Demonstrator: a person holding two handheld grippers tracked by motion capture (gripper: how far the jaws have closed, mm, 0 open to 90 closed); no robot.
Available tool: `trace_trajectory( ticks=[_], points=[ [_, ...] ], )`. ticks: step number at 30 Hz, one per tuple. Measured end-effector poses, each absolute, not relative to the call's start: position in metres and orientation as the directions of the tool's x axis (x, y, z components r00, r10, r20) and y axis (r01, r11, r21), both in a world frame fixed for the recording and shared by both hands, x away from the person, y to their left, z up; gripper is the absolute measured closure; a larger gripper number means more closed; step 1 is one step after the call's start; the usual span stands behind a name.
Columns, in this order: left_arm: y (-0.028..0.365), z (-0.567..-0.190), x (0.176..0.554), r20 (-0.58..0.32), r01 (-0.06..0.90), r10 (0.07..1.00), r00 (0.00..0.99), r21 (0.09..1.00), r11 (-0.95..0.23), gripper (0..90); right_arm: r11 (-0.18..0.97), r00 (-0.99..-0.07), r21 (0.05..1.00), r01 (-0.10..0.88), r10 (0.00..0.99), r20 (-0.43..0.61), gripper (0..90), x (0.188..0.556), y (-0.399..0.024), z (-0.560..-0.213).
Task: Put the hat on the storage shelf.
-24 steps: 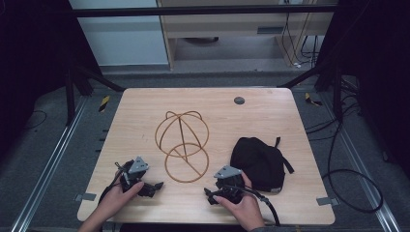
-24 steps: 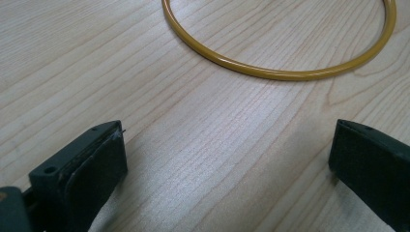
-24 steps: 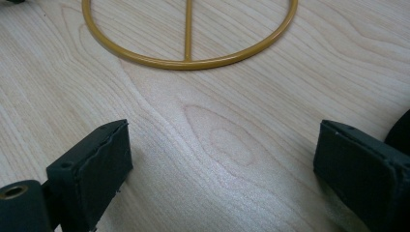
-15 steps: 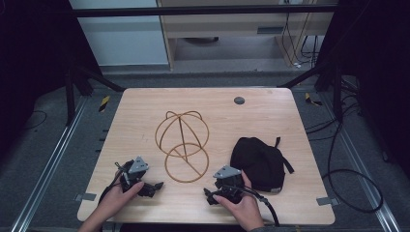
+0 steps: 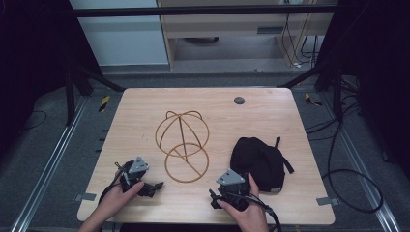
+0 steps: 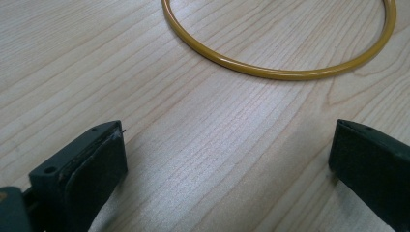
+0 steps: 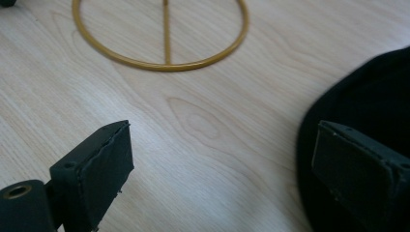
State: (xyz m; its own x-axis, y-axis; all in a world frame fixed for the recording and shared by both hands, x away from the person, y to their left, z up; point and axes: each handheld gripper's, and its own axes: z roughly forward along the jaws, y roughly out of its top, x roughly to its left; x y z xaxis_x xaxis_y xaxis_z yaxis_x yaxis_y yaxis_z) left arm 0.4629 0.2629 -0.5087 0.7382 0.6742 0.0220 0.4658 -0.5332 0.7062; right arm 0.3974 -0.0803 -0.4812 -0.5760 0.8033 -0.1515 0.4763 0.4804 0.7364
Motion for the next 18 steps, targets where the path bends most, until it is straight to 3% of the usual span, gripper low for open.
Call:
trace_trajectory(
  ticks=[7,18],
  points=[
    [0.263,-0.509,0.463,0.022,0.466,0.674,0.738,0.707,-0.533,0.0,0.448,-0.475,0.764,0.464,0.854,-0.212,7.7,0.39,-0.101,-0.468],
    [0.263,-0.509,0.463,0.022,0.466,0.675,0.738,0.707,-0.532,0.0,0.361,-0.352,0.773,0.522,0.917,-0.19,8.4,0.384,-0.133,-0.463]
  ],
)
